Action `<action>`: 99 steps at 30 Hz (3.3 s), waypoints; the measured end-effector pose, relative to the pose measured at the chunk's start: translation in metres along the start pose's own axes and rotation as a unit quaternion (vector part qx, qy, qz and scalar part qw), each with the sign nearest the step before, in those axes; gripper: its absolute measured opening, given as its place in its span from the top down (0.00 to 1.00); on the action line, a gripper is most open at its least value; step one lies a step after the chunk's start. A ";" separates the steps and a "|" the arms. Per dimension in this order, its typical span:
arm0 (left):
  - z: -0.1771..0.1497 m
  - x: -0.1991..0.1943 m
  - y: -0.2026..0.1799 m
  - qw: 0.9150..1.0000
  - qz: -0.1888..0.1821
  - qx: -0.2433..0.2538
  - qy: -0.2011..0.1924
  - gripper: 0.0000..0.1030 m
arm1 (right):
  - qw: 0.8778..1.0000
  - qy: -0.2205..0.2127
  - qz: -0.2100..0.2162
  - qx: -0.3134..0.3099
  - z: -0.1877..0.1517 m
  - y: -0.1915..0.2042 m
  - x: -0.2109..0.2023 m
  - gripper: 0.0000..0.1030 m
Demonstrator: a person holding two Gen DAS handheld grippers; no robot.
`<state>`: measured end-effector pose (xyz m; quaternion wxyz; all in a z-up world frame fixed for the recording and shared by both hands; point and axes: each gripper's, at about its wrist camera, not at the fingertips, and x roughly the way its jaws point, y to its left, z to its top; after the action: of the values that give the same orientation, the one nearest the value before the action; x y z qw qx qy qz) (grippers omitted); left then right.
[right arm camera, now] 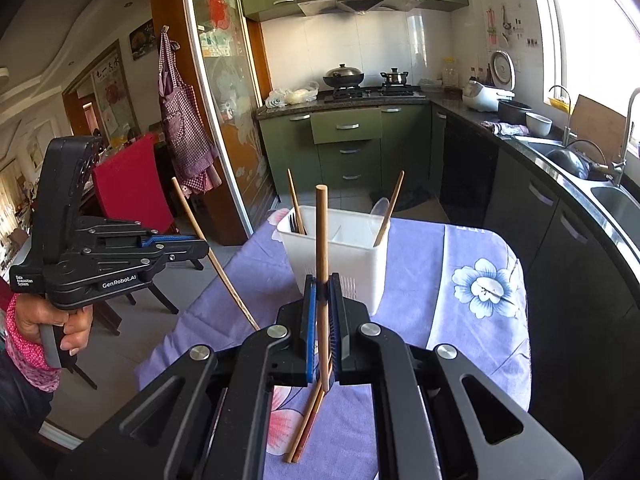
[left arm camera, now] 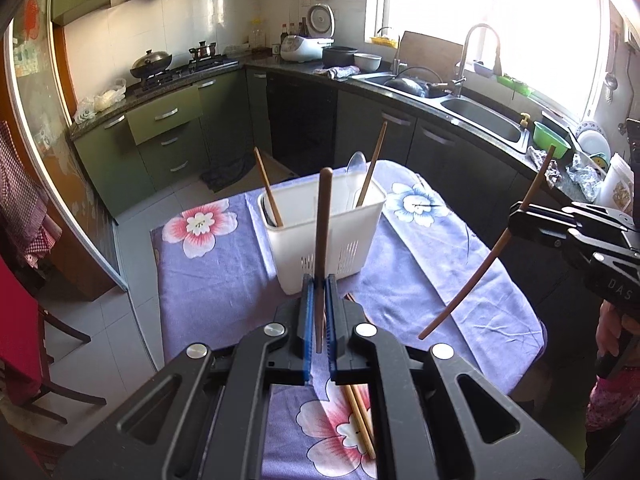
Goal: Organize utensils
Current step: 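Carry both upright chopsticks over the white holder and open both tools, then move both open tools back down to the loose chopsticks, then grasp a chopstick with the left tool while the right grasps another chopstick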
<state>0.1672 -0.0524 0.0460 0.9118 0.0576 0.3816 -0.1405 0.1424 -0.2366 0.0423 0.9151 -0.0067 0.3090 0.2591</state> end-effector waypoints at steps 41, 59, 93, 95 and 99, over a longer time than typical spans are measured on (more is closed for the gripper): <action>0.090 0.072 0.019 1.000 0.017 -0.023 0.002 0.77 | 1.000 0.000 -0.003 0.006 0.109 -0.032 0.115 0.91; -0.077 0.152 -0.012 0.984 0.003 -0.047 0.172 0.68 | 0.997 0.012 -0.020 0.080 -0.089 -0.058 0.015 0.68; -0.096 0.203 -0.019 0.972 0.022 -0.049 0.227 0.83 | 0.989 0.065 0.017 0.131 -0.130 -0.068 0.056 0.63; -0.096 0.199 -0.017 0.973 0.021 -0.051 0.225 0.83 | 0.989 0.068 0.020 0.127 -0.129 -0.065 0.059 0.63; -0.096 0.197 -0.012 0.973 0.023 -0.054 0.224 0.83 | 0.989 0.072 0.026 0.124 -0.126 -0.061 0.066 0.62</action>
<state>0.2301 -0.0848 -0.1617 0.8077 0.0468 0.5819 -0.0825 0.1450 -0.2803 -0.1061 0.8774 0.0960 0.4037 0.2410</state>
